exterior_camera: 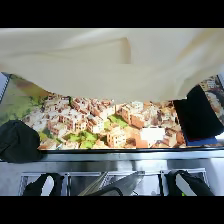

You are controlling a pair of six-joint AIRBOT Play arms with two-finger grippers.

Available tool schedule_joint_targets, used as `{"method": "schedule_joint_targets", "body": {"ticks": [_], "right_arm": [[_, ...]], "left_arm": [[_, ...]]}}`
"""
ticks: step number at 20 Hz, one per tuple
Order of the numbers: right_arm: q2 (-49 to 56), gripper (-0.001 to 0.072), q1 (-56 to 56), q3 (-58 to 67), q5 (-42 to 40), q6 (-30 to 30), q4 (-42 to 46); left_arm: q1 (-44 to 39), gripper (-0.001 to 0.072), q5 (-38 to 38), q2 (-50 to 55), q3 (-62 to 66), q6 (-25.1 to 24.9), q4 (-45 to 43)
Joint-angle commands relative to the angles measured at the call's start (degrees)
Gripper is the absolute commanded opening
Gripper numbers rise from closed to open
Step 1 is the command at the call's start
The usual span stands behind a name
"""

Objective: Fold the shirts.

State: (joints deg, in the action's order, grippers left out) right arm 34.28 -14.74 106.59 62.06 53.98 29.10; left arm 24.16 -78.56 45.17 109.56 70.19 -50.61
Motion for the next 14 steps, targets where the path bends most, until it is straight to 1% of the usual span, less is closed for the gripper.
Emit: {"method": "schedule_joint_targets", "body": {"ticks": [1,3,4,6,8,9,11,12,14], "right_arm": [[0.6,0.0015,-0.2,7.7,-1.2,-1.7,0.7],[3.1,0.0015,-0.2,7.7,0.3,-1.7,0.8],[5.6,0.0015,-0.2,7.6,2.3,-1.7,0.6],[12.7,0.0016,-0.1,7.1,7.5,-1.6,-2.2],[21.0,0.0016,0.5,5.6,12.0,-1.6,-4.7],[25.2,0.0016,1.4,4.7,12.5,-1.6,-4.4],[33.7,0.0016,2.1,3.3,12.4,-1.0,-1.0],[38.4,0.0016,2.1,2.8,12.4,-0.3,0.4],[46.6,0.0017,2.6,2.4,12.0,-0.2,0.3]], "left_arm": [[0.6,0.0013,4.8,-2.7,8.8,-0.9,-6.8],[-4.7,0.0014,2.5,0.9,9.7,-1.2,-6.7],[-8.0,0.0013,1.7,3.0,8.4,-1.2,-6.7],[-14.8,0.0013,0.8,8.1,3.5,-2.3,-6.9],[-19.8,0.0014,0.7,15.0,-1.9,-2.7,-6.9],[-21.1,0.0013,0.8,18.7,-4.1,-2.7,-6.9],[-22.3,0.0013,1.6,26.7,-8.9,-2.7,-6.9],[-22.3,0.0014,2.0,30.7,-11.1,-3.3,-7.0],[-22.4,0.0014,4.3,38.6,-13.8,-5.4,-6.9]]}}
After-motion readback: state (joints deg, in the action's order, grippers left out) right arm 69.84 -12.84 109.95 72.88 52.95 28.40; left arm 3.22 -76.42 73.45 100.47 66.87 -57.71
